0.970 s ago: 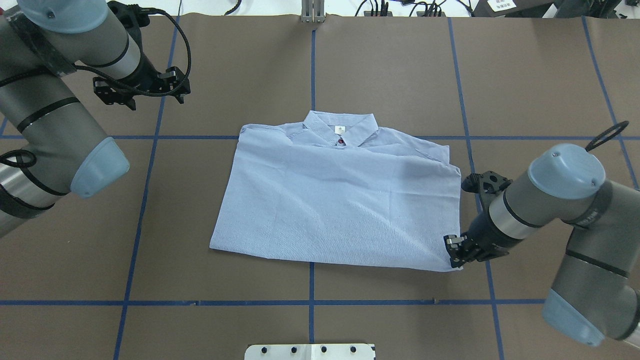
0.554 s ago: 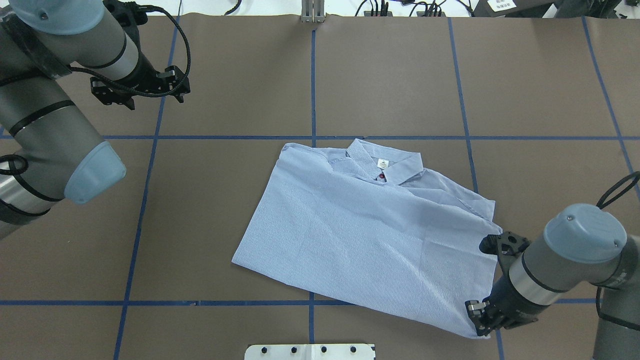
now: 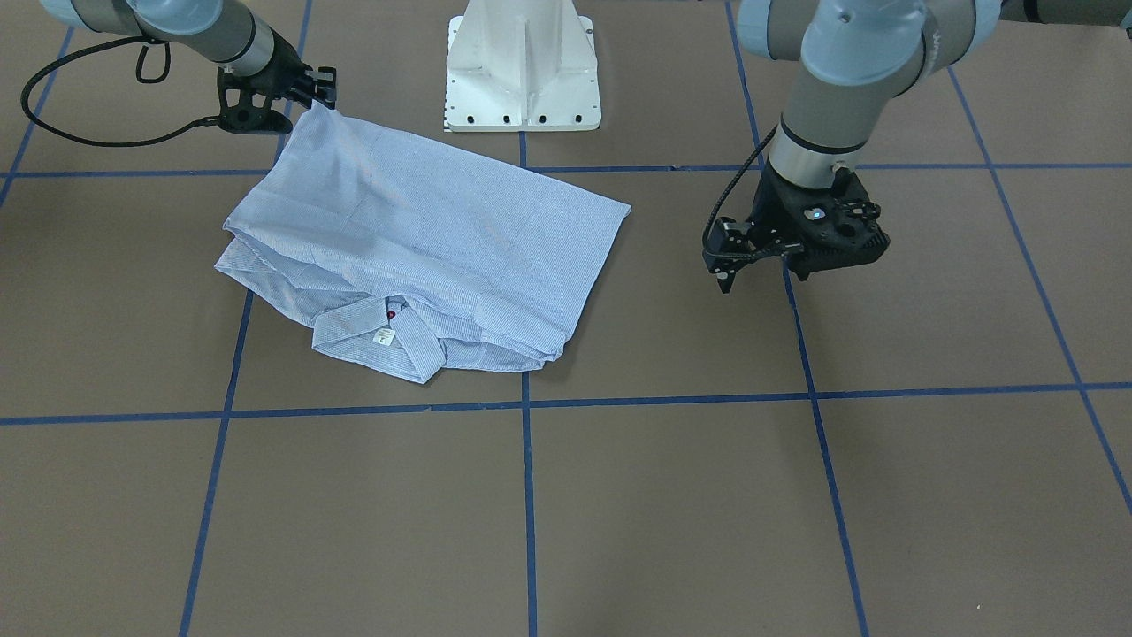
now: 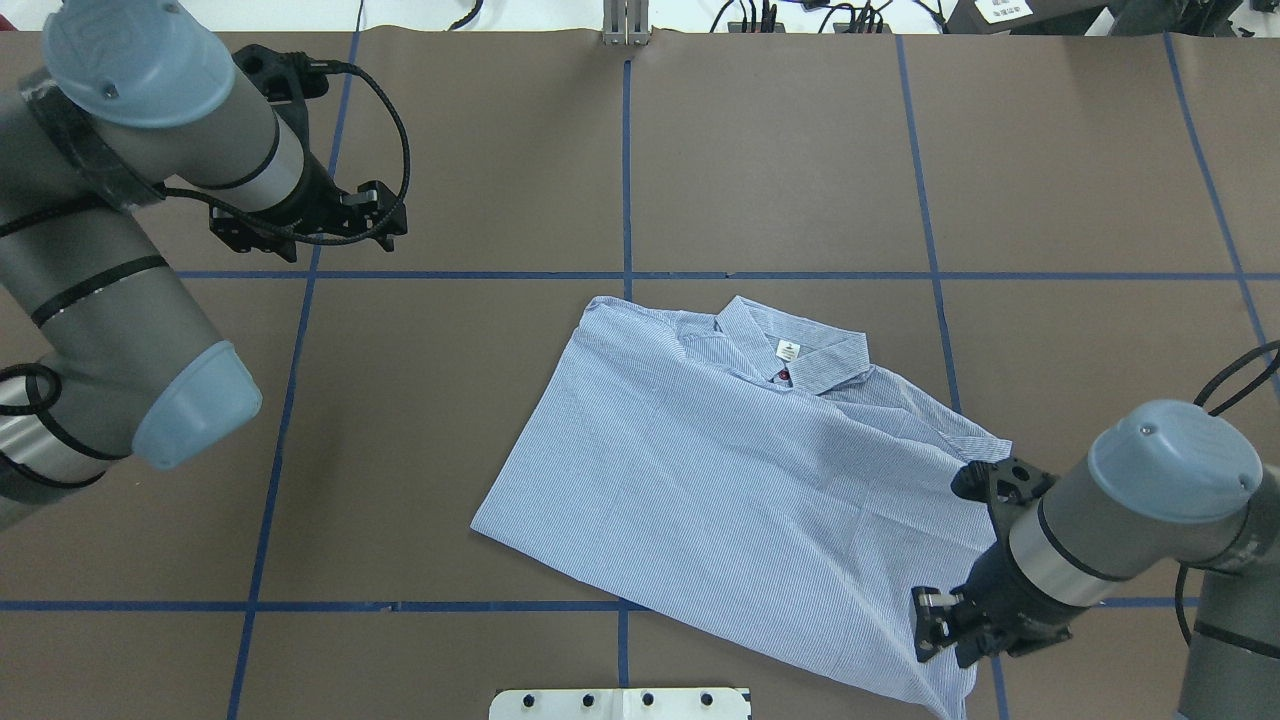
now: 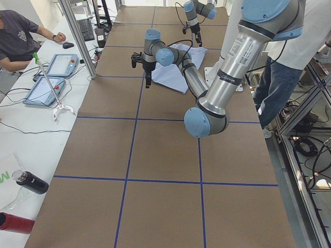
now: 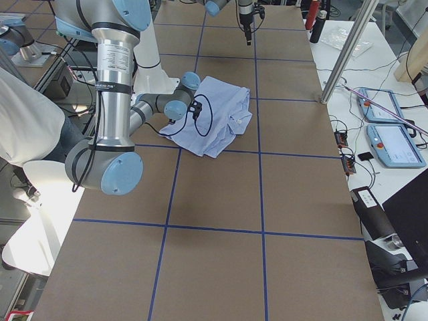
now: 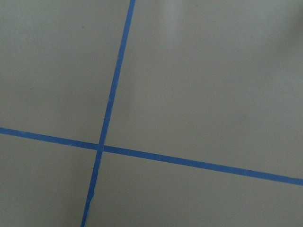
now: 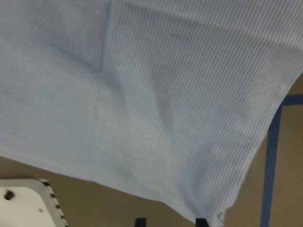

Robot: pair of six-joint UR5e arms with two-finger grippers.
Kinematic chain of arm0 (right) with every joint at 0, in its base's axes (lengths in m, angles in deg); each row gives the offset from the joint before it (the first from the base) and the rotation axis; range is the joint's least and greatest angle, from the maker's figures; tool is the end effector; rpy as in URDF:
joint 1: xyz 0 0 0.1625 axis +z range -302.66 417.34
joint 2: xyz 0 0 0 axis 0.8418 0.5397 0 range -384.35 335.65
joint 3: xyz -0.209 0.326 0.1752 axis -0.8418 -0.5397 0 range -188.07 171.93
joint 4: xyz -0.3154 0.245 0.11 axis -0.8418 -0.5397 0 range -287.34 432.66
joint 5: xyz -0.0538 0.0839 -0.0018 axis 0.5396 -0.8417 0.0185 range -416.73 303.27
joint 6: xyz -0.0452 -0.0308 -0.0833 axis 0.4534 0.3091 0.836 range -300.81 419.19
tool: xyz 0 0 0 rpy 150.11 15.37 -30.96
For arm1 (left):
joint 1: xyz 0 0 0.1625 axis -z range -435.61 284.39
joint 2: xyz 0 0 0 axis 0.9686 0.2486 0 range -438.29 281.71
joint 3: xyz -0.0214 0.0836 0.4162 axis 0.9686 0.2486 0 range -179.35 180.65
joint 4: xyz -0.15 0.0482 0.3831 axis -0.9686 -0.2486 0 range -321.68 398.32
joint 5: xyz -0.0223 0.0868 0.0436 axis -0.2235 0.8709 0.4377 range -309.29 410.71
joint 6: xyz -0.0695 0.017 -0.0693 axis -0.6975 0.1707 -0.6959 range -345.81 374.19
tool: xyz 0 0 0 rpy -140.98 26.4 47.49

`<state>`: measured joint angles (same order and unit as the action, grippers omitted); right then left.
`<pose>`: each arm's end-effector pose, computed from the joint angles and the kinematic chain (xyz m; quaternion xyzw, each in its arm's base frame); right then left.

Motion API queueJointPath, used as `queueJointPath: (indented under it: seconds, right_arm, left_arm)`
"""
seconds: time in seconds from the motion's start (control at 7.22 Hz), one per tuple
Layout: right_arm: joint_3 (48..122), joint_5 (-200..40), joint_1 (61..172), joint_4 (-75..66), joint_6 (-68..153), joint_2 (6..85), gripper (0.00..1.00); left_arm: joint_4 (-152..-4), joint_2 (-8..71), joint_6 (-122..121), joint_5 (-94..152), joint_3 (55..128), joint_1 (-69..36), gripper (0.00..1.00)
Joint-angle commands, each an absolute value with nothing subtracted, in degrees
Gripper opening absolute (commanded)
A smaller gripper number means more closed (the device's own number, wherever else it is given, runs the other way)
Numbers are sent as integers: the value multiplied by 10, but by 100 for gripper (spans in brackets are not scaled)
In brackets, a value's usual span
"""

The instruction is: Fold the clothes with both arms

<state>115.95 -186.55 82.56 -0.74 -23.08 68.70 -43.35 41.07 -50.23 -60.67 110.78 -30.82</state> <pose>-0.3662 -0.2493 0.3632 -0.1912 -0.4520 -0.0050 0.8713 0.3570 -0.4910 0.2391 0.0571 0.3824 -0.0892 0.9179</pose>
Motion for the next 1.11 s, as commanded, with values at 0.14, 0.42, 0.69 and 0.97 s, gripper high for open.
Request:
queueJointPath:
  seconds: [0.14,0.42,0.69,0.97]
  right_arm:
    - [1151,-1856,983,-8,-224,565,100]
    - [1145,-1849,1014,-9,-223,535,100]
    - [1130,-1839,1014,-9,-223,519,100]
    - [1130,-1836,1012,-9,-223,516,100]
  left_arm:
    - [-495,399,-686,-607,1153,-446,96]
    - [-581,385,-787,-598,1121,-531,90]
    - [-642,385,-820,-567,1050,-547,90]
    - [-642,377,-834,-567,1042,-546,90]
